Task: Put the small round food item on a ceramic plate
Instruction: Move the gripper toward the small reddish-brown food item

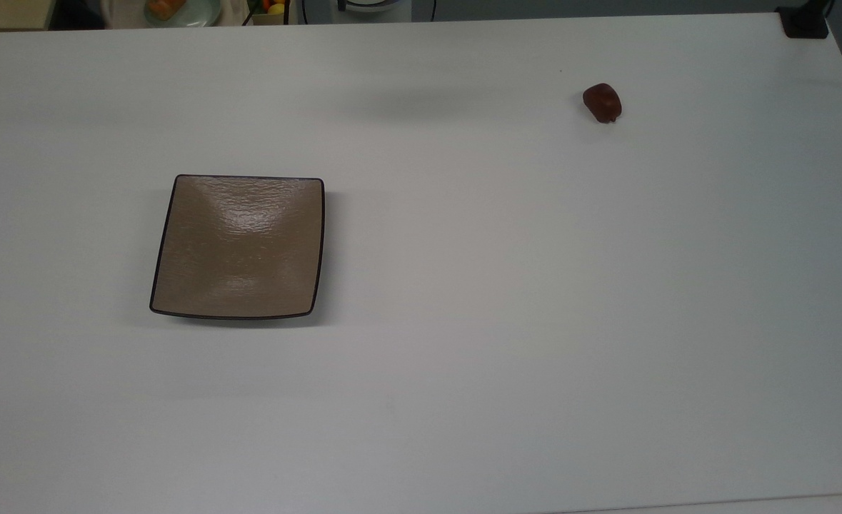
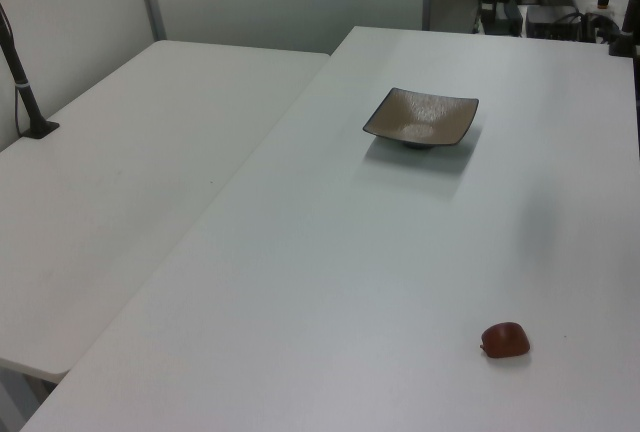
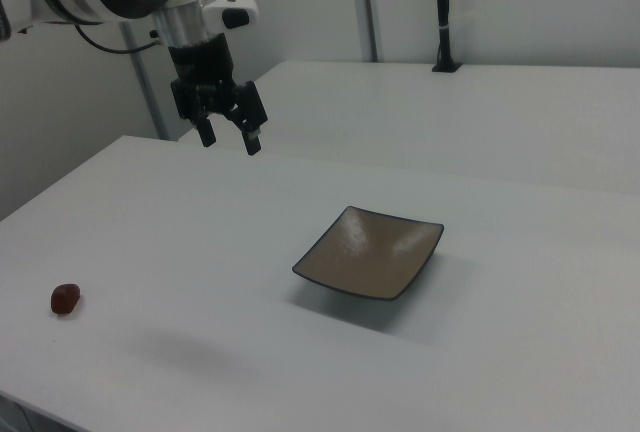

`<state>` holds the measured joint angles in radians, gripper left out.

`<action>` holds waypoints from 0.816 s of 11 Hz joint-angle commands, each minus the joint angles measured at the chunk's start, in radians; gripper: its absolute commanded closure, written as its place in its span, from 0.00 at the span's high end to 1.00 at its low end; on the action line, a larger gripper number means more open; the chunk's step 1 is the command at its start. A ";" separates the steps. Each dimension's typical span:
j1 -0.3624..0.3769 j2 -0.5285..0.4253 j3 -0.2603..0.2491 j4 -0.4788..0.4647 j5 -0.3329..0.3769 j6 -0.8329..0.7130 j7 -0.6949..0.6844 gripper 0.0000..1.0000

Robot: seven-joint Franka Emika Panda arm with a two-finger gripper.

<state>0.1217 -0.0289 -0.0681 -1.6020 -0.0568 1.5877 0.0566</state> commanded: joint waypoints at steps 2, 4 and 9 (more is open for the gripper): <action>0.013 -0.008 -0.016 -0.001 -0.003 -0.020 -0.021 1.00; 0.006 -0.008 -0.016 -0.003 -0.002 -0.021 -0.020 1.00; 0.006 0.009 -0.010 -0.004 0.014 -0.015 -0.018 1.00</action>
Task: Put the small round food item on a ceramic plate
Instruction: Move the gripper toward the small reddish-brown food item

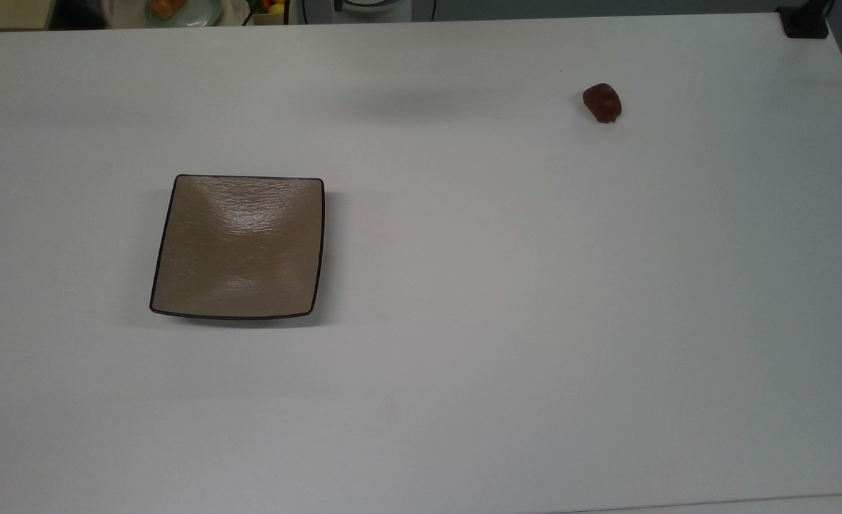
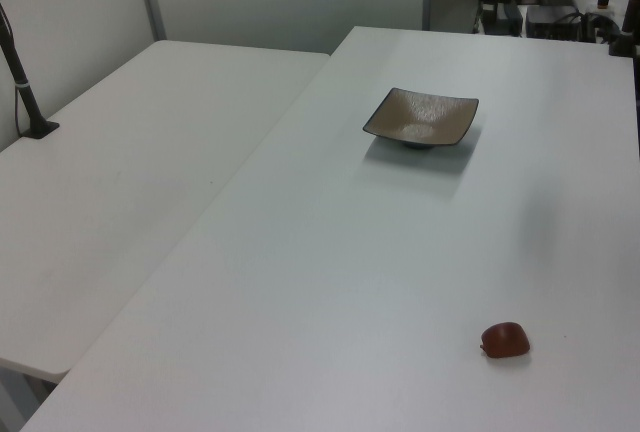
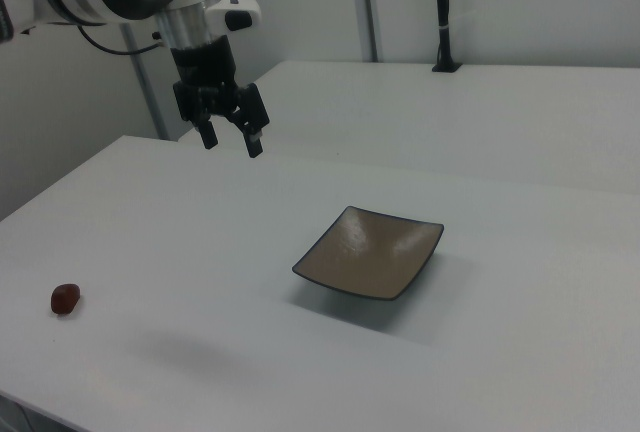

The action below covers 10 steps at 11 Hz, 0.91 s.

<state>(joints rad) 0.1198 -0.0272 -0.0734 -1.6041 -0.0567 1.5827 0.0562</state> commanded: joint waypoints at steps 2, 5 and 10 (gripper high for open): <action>0.009 0.023 -0.005 -0.016 0.063 -0.007 -0.018 1.00; 0.008 0.015 -0.005 -0.011 0.100 0.019 -0.018 1.00; 0.014 -0.027 0.128 -0.005 0.219 -0.045 -0.022 1.00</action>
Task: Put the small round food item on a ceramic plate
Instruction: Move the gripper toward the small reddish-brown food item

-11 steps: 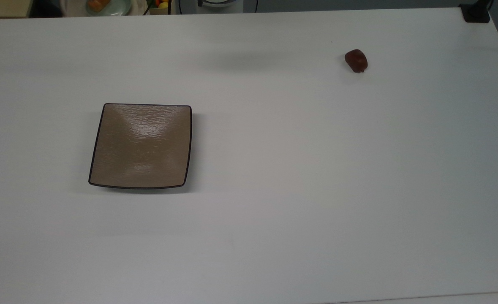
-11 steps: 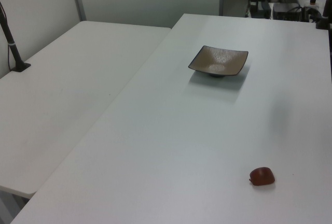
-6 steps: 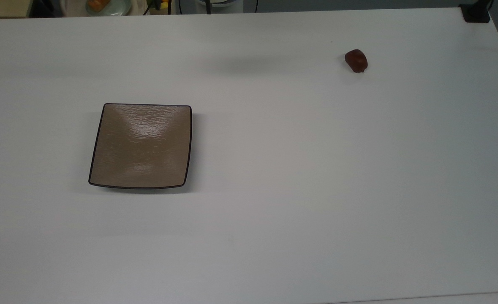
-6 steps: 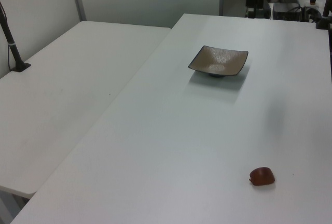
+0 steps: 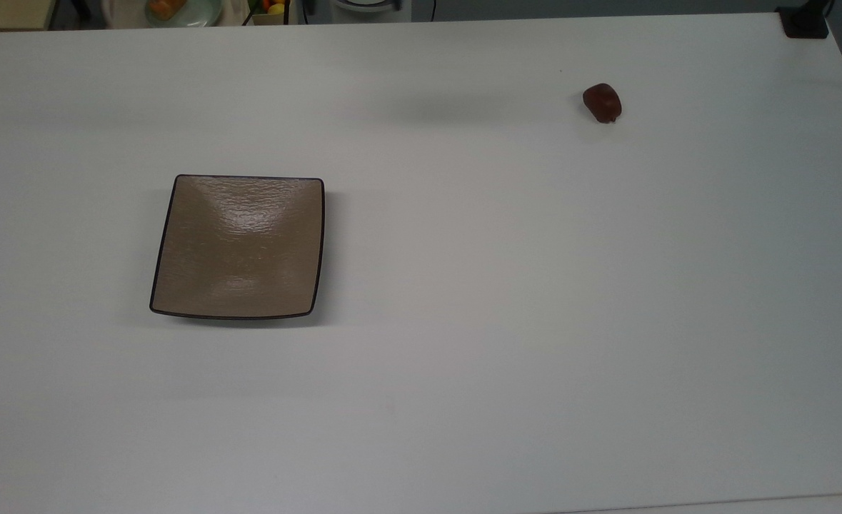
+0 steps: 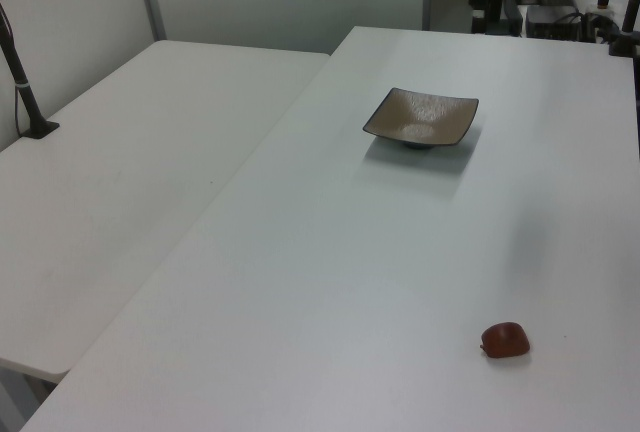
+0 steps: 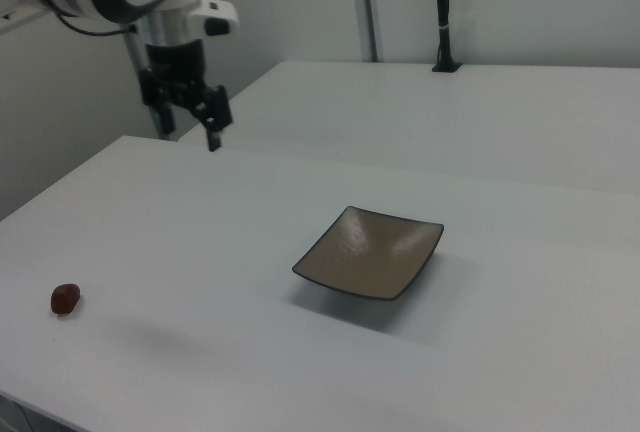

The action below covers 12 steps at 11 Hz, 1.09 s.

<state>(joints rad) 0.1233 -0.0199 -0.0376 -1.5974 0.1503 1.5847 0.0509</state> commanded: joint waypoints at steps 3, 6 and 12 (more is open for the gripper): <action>0.015 -0.023 0.252 -0.022 0.008 -0.045 -0.048 1.00; 0.015 -0.002 0.395 -0.062 0.020 -0.043 -0.046 1.00; 0.016 0.012 0.580 -0.293 0.055 0.179 -0.002 1.00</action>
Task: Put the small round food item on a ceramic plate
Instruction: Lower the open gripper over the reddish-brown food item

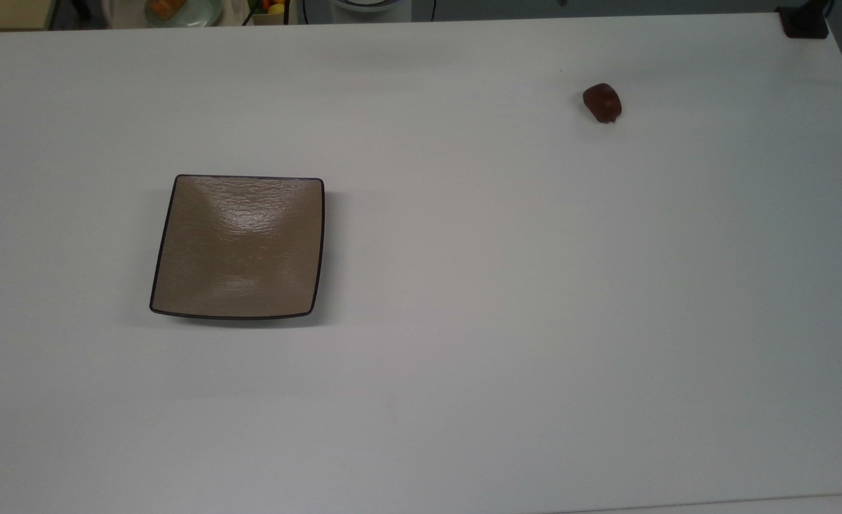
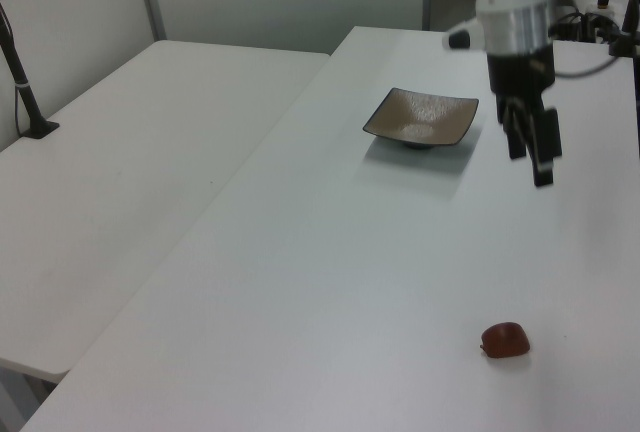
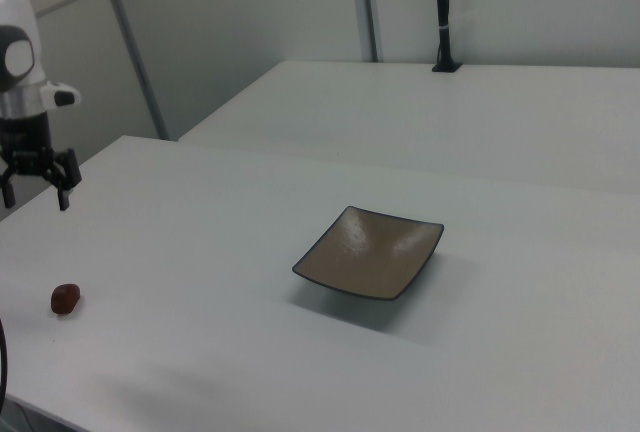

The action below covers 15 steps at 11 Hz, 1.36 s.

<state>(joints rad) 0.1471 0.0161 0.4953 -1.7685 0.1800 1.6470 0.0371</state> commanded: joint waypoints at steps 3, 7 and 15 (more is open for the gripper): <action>-0.008 -0.025 0.131 -0.279 0.024 0.343 0.079 1.00; -0.008 -0.018 0.146 -0.376 0.015 0.506 0.081 1.00; 0.042 0.159 0.146 -0.381 -0.250 0.703 0.360 1.00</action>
<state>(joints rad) 0.1716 0.1296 0.6404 -2.1515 0.0370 2.2957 0.2734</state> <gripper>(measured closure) 0.000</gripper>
